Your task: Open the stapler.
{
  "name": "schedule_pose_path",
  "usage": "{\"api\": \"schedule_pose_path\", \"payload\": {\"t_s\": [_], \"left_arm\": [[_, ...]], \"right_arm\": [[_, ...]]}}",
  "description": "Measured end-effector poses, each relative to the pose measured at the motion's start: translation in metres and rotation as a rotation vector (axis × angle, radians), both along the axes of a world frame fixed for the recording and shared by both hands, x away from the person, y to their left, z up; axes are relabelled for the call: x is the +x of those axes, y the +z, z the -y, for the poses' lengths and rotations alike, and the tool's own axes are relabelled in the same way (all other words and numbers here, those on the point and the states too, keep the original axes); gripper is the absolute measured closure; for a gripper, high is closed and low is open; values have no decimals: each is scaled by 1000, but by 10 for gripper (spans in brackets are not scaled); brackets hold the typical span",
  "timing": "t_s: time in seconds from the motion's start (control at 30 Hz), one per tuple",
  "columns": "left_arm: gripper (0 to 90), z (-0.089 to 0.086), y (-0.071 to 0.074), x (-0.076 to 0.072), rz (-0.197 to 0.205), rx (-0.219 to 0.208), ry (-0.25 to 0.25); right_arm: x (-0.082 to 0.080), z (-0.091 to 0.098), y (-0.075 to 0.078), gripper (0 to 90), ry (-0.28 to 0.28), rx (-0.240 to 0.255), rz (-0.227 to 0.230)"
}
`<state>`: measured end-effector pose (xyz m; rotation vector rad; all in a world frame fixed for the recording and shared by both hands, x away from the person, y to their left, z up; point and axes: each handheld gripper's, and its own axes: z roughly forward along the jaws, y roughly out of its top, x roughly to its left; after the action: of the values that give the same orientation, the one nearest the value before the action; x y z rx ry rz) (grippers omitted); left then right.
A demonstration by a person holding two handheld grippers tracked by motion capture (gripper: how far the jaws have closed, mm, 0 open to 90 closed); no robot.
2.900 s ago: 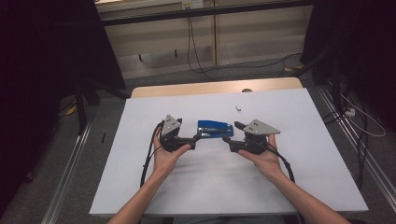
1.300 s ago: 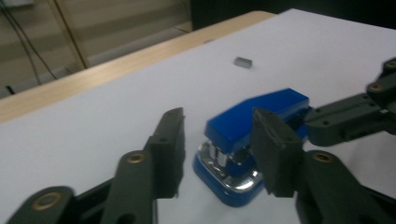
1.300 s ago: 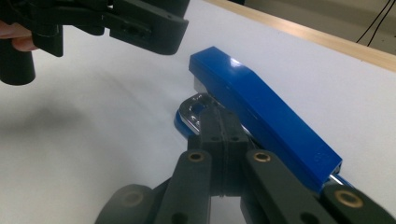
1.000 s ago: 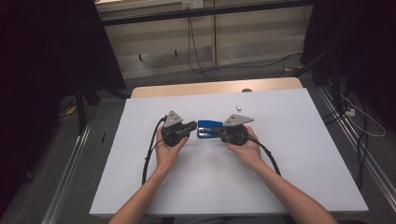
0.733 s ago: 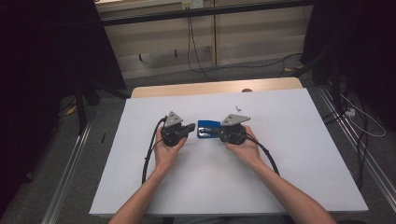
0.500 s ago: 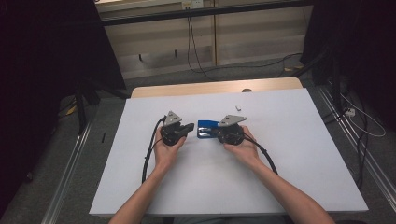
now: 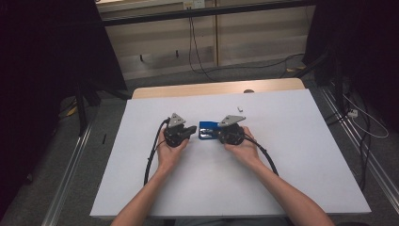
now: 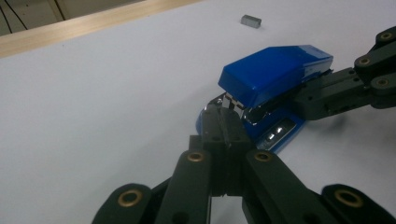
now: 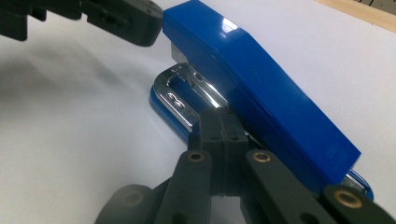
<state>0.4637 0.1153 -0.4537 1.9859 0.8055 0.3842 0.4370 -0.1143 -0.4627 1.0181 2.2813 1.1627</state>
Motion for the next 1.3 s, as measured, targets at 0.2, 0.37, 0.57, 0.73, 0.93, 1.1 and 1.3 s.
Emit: {"api": "schedule_pose_path", "payload": {"t_s": [0.2,0.37,0.57,0.73,0.93,1.1,1.3], "left_arm": [[900,3,-1,2,-2,5,8],[900,5,-3,4,-4,28,-2],[900,7,-2,4,2,33,-7],[900,9,-3,4,6,40,-11],[900,11,-3,3,25,45,-22],[900,11,-3,4,25,45,-21],[900,12,0,5,28,53,-26]], "right_arm": [[0,0,0,900,1,0,-1],[0,0,0,900,1,0,0],[0,0,0,900,-1,-1,0],[0,0,0,900,-1,-3,0],[-1,-1,0,900,-1,-9,7],[-1,-1,0,900,-1,-8,7],[-1,-1,0,900,-1,-5,3]]}}
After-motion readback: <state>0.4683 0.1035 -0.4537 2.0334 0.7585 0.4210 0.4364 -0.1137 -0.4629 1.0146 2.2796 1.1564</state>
